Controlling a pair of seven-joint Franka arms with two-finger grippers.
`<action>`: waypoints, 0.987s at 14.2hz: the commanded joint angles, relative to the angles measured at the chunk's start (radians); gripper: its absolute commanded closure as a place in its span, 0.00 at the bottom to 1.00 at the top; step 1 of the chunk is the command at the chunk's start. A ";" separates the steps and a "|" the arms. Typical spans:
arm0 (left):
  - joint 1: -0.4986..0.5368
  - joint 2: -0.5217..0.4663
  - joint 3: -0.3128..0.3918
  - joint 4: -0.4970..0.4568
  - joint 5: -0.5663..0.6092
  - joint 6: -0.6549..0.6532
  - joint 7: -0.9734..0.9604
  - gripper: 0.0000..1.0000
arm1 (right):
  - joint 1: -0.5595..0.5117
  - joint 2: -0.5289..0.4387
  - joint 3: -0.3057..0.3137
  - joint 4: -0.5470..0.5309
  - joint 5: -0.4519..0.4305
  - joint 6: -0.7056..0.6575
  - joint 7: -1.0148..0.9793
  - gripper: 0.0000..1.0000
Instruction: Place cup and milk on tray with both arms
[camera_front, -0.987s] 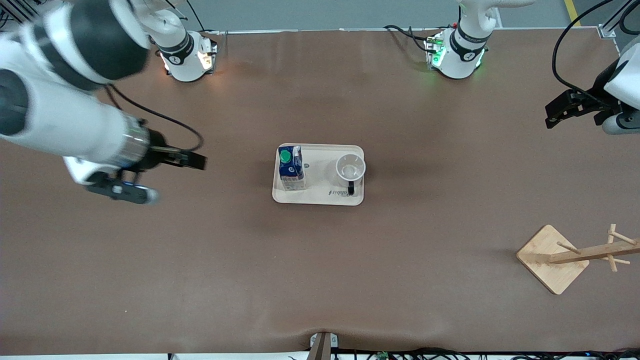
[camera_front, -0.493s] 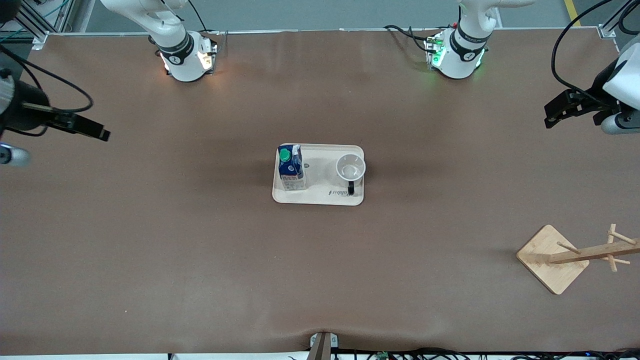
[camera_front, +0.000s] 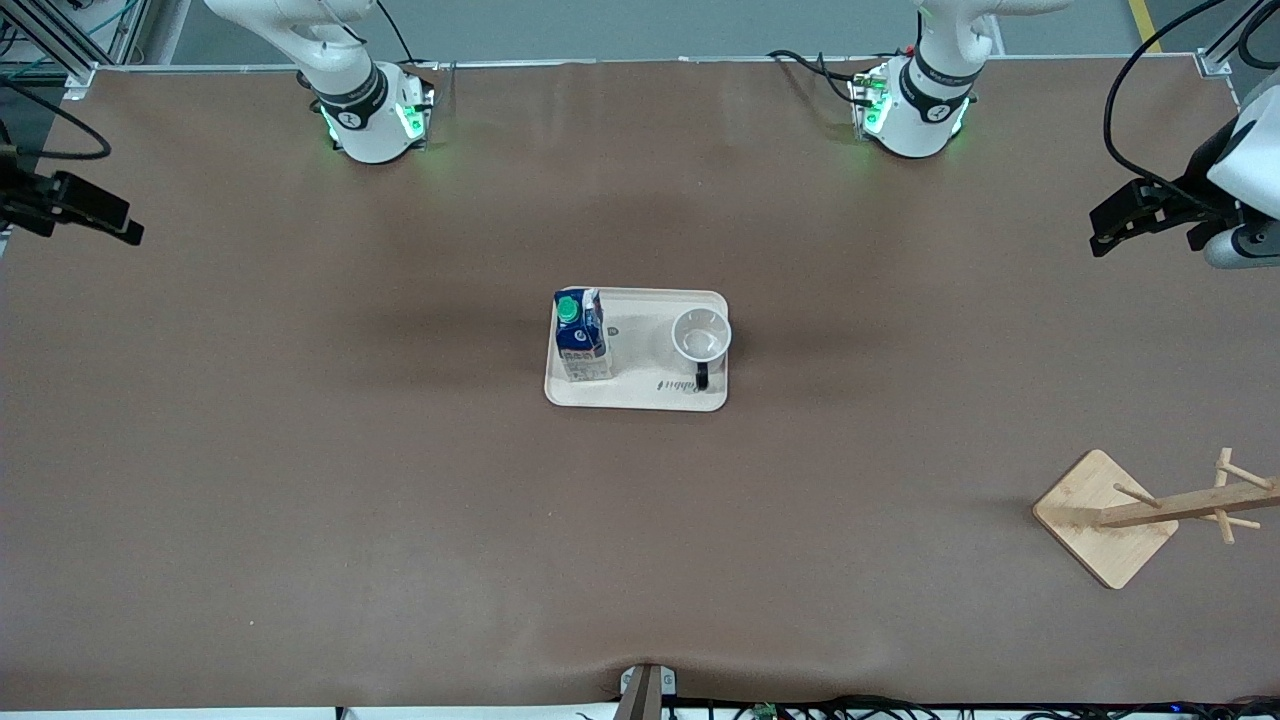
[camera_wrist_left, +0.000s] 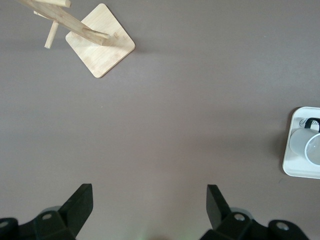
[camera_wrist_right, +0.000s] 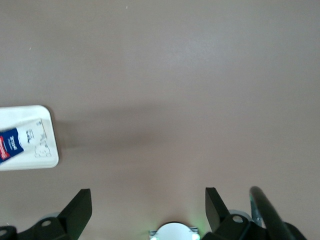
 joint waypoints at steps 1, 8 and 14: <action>-0.008 -0.001 0.007 0.005 -0.016 0.000 0.007 0.00 | -0.046 -0.052 0.018 -0.082 -0.016 0.049 -0.106 0.00; -0.008 -0.001 0.007 0.010 -0.016 0.005 0.004 0.00 | -0.048 -0.047 0.023 -0.070 -0.059 0.050 -0.139 0.00; -0.011 0.000 0.007 0.019 -0.016 0.005 0.009 0.00 | -0.045 -0.049 0.025 -0.070 -0.058 0.036 -0.137 0.00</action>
